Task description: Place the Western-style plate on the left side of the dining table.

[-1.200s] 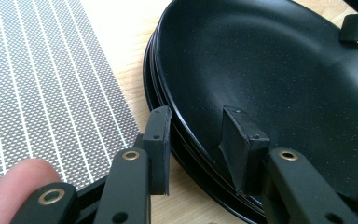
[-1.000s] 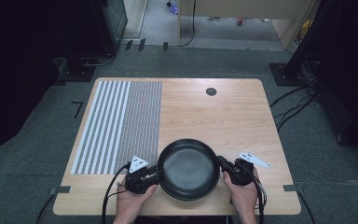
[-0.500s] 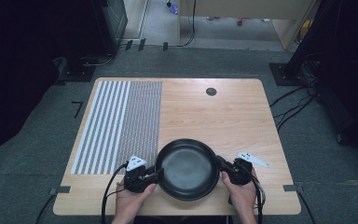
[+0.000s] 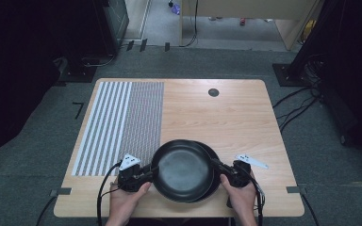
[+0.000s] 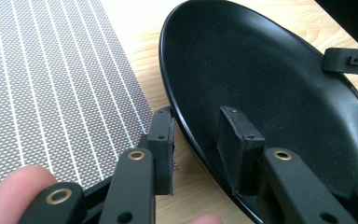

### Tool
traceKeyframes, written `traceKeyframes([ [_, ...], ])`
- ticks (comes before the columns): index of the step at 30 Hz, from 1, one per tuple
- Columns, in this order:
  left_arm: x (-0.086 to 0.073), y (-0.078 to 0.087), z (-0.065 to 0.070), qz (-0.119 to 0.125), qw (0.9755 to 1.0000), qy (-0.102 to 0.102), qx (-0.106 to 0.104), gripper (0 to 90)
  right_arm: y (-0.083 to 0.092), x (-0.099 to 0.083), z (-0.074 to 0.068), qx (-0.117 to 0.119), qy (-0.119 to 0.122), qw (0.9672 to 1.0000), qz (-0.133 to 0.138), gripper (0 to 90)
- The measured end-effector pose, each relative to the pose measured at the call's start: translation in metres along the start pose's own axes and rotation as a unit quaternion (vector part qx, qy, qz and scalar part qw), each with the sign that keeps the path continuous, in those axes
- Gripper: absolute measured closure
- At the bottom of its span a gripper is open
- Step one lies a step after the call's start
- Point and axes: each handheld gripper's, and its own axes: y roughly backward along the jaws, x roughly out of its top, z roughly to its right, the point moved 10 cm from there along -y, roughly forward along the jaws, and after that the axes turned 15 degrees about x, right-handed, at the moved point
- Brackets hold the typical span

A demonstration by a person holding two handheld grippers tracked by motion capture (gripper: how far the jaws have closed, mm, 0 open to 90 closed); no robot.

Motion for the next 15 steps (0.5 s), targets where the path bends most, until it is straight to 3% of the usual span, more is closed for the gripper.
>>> traceKeyframes([
  [11, 0.0005, 0.0008, -0.0021, 0.005, 1.0, 0.002, -0.003, 70.5, -0.0084, -0.01, 0.0016, 0.011, -0.055, 0.9984, 0.006, 79.7],
  [14, -0.0003, 0.0009, -0.0014, 0.003, 0.9999, 0.008, -0.007, 70.6, -0.0082, -0.0103, 0.0018, 0.013, -0.083, 0.9963, 0.019, 82.2],
  [15, -0.0006, 0.0008, -0.0012, 0.001, 0.9999, 0.011, -0.009, 70.7, -0.0075, -0.0104, 0.0026, 0.019, -0.106, 0.9938, 0.028, 83.6],
])
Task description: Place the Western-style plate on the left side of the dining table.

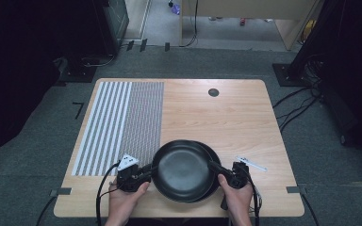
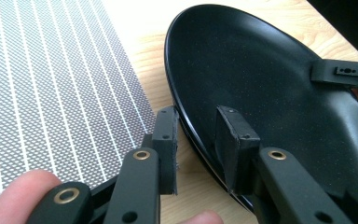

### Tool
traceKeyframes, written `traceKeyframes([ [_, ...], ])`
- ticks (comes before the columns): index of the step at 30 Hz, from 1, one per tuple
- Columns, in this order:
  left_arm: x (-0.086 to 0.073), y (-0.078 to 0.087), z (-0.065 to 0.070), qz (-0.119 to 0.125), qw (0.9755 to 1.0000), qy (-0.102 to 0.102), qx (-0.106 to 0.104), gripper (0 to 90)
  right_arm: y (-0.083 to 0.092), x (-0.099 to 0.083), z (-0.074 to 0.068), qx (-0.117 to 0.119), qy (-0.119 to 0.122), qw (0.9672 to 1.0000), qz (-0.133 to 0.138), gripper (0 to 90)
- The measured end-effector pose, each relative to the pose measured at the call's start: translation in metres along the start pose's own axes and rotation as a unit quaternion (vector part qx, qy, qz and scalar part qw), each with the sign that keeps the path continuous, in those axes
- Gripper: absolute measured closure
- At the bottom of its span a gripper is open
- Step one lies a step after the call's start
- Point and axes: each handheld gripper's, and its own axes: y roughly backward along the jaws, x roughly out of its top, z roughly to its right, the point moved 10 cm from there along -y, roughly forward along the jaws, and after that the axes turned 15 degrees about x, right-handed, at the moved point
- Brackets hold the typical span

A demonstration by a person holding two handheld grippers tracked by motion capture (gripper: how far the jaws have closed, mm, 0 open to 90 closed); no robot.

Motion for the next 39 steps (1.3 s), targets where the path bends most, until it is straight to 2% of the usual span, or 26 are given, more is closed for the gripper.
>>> traceKeyframes([
  [2, -0.001, 0.0, 0.001, -0.005, 0.9999, 0.008, -0.011, 70.9, 0.001, 0.0, 0.0, 0.01, -0.021, 0.9997, 0.006, 84.3],
  [4, -0.002, 0.0, 0.001, -0.012, 0.9995, 0.02, -0.023, 71.4, 0.002, 0.0, 0.0, 0.012, -0.023, 0.9996, 0.01, 84.5],
  [7, -0.002, 0.0, 0.003, -0.008, 0.9997, 0.016, -0.018, 71.4, 0.003, 0.001, 0.0, 0.018, -0.037, 0.9989, 0.021, 85.2],
  [12, -0.001, 0.002, 0.005, -0.007, 0.9993, 0.024, -0.028, 72.6, 0.005, 0.003, 0.0, 0.031, -0.056, 0.9973, 0.037, 85.7],
  [19, -0.001, 0.002, 0.007, -0.006, 0.9993, 0.025, -0.026, 72.5, 0.006, 0.003, 0.0, 0.03, -0.058, 0.9972, 0.038, 85.8],
  [23, 0.001, 0.003, 0.009, -0.003, 0.9991, 0.029, -0.032, 72.5, 0.008, 0.005, -0.002, 0.033, -0.059, 0.9969, 0.04, 85.8],
  [30, 0.008, 0.009, 0.007, 0.002, 0.9985, 0.036, -0.04, 72.9, 0.009, 0.01, -0.011, 0.036, -0.052, 0.997, 0.046, 85.8],
  [35, 0.015, 0.014, 0.003, 0.01, 0.9984, 0.042, -0.037, 73.8, 0.007, 0.012, -0.018, 0.041, -0.05, 0.997, 0.044, 85.8],
  [39, 0.022, 0.02, -0.001, 0.024, 0.9986, 0.035, -0.03, 73.5, 0.003, 0.016, -0.025, 0.046, -0.046, 0.997, 0.043, 85.7],
])
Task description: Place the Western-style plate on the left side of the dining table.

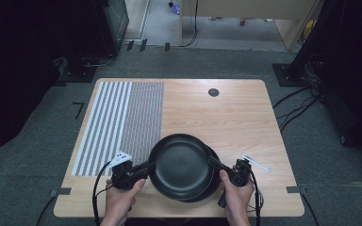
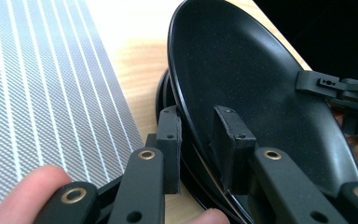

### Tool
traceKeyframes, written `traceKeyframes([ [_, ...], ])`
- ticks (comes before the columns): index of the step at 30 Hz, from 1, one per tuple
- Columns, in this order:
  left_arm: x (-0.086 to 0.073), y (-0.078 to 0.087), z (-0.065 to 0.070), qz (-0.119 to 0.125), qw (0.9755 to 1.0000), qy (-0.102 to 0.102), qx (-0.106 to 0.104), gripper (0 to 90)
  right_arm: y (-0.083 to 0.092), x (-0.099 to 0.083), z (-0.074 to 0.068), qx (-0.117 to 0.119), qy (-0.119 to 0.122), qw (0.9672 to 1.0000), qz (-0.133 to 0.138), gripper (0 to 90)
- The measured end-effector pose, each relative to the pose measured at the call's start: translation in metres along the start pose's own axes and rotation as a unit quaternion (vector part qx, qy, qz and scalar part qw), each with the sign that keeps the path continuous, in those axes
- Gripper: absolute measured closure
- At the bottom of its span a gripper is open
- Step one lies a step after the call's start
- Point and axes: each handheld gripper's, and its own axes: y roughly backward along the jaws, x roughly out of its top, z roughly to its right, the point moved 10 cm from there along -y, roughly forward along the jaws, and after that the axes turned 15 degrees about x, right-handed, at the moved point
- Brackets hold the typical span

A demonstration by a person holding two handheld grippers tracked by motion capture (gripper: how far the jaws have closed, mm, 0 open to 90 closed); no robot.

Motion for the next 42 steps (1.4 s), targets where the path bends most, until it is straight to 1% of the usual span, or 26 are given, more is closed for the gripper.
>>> traceKeyframes([
  [4, 0.009, 0.004, -0.007, 0.011, 0.9999, 0.009, 0.005, 73.6, -0.008, 0.003, -0.01, 0.008, 0.003, 1.0, -0.003, 85.9],
  [10, 0.017, 0.008, -0.022, 0.014, 0.9996, 0.02, 0.012, 73.7, -0.025, 0.008, -0.022, 0.007, 0.014, 0.9998, -0.013, 86.0],
  [16, 0.028, 0.011, -0.036, 0.023, 0.999, 0.032, 0.02, 73.7, -0.043, 0.014, -0.034, 0.008, 0.026, 0.9994, -0.021, 85.9],
  [22, 0.04, 0.016, -0.052, 0.03, 0.9983, 0.042, 0.029, 74.0, -0.063, 0.016, -0.04, 0.012, 0.02, 0.9994, -0.026, 85.9],
  [25, 0.044, 0.017, -0.06, 0.033, 0.9977, 0.051, 0.031, 74.4, -0.073, 0.016, -0.043, 0.015, 0.014, 0.9994, -0.028, 85.9],
  [32, 0.052, 0.02, -0.079, 0.039, 0.9962, 0.064, 0.044, 74.8, -0.096, 0.018, -0.051, 0.014, 0.02, 0.999, -0.038, 85.8],
  [42, 0.068, 0.023, -0.107, 0.056, 0.9928, 0.092, 0.053, 76.6, -0.129, 0.019, -0.062, 0.019, 0.02, 0.9983, -0.051, 85.7],
])
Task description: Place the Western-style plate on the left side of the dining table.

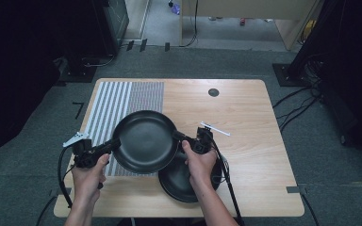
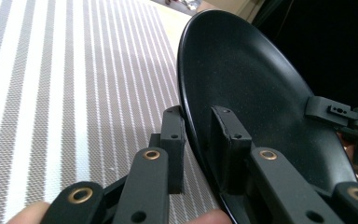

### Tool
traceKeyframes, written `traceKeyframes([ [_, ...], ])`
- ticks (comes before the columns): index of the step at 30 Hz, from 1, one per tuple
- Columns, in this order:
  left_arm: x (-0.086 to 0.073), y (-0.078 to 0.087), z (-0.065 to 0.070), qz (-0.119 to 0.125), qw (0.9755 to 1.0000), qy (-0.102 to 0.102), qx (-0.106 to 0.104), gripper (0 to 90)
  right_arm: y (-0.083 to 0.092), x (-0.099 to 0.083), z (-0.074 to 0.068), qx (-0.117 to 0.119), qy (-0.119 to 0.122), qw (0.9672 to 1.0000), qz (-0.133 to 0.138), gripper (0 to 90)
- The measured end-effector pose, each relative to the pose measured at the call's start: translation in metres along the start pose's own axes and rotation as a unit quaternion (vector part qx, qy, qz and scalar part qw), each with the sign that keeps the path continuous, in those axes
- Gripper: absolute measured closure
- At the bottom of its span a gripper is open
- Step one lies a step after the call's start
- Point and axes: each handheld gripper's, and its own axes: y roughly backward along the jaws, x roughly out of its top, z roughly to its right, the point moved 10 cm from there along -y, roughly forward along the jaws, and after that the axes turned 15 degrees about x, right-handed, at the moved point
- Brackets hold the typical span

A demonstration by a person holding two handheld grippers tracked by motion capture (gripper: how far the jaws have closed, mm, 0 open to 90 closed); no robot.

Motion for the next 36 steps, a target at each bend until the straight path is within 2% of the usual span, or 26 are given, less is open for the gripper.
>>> traceKeyframes([
  [13, 0.014, -0.005, -0.035, 0.01, 0.9992, 0.034, 0.018, 77.2, -0.041, 0.003, -0.009, -0.003, 0.006, 0.9997, -0.025, 85.7],
  [21, 0.015, -0.011, -0.051, 0.014, 0.9981, 0.05, 0.032, 77.3, -0.064, 0.005, -0.007, -0.006, 0.017, 0.9991, -0.039, 85.3],
  [27, 0.015, -0.016, -0.058, 0.012, 0.9978, 0.059, 0.029, 77.5, -0.073, 0.006, -0.004, -0.007, 0.022, 0.9984, -0.052, 85.5],
  [31, 0.015, -0.017, -0.061, 0.016, 0.9971, 0.066, 0.034, 77.7, -0.078, 0.008, -0.004, -0.008, 0.025, 0.9982, -0.053, 85.3],
  [36, 0.018, -0.022, -0.066, 0.015, 0.9967, 0.069, 0.041, 77.9, -0.086, 0.007, 0.001, -0.007, 0.014, 0.9981, -0.059, 85.2],
])
